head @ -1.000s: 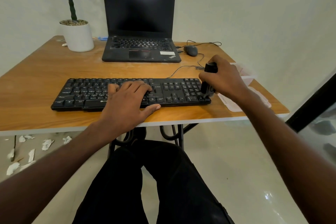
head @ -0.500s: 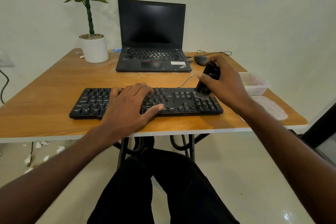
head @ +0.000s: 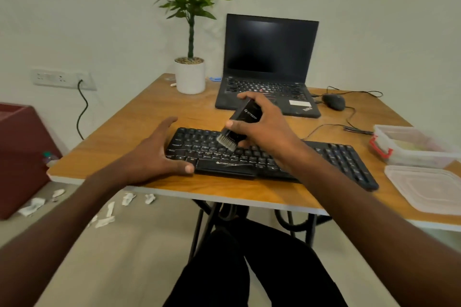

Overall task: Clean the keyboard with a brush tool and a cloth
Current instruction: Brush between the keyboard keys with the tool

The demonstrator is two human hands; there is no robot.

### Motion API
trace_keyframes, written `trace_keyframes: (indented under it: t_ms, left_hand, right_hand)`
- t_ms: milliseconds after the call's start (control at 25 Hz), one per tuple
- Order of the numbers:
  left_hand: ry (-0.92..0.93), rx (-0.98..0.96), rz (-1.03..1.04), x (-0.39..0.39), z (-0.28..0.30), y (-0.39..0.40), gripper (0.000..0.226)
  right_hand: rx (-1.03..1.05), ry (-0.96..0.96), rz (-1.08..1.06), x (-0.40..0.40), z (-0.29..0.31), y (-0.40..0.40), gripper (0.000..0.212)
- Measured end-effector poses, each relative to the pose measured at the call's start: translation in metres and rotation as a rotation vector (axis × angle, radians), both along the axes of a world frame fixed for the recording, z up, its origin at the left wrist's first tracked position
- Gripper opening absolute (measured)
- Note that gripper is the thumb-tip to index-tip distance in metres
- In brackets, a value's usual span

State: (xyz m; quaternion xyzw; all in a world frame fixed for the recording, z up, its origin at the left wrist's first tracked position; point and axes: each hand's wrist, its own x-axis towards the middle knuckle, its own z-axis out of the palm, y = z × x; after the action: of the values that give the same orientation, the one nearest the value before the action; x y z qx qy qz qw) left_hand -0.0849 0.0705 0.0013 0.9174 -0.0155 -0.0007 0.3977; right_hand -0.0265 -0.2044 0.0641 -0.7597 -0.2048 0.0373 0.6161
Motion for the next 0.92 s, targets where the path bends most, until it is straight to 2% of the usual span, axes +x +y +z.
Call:
trace_keyframes:
  t_ms: [160, 360, 520, 680, 760, 840, 920]
  left_hand:
    - [0.041, -0.087, -0.075, 0.008, -0.005, 0.008, 0.156]
    - [-0.009, -0.169, -0.071, 0.010, -0.009, 0.011, 0.140]
    - [-0.024, -0.136, -0.078, 0.011, -0.009, 0.012, 0.145]
    - [-0.018, -0.164, -0.076, 0.011, -0.008, 0.012, 0.140]
    - [-0.030, -0.160, -0.078, 0.012, -0.009, 0.013, 0.143]
    - [-0.029, -0.143, -0.074, 0.012, -0.011, 0.013, 0.146]
    - [-0.024, -0.165, -0.075, 0.013, -0.012, 0.013, 0.144]
  right_hand:
    - [-0.074, -0.155, 0.075, 0.011, -0.002, 0.058, 0.073]
    - [-0.196, -0.351, 0.154, 0.017, -0.005, 0.106, 0.064]
    - [-0.583, -0.496, 0.211, 0.028, 0.009, 0.114, 0.051]
    - [-0.515, -0.496, 0.306, 0.025, 0.015, 0.119, 0.050]
    - [-0.597, -0.487, 0.333, 0.024, 0.018, 0.117, 0.046]
    - [-0.665, -0.585, 0.276, 0.021, 0.019, 0.118, 0.044]
    - [-0.576, -0.637, 0.275, 0.015, 0.016, 0.119, 0.046]
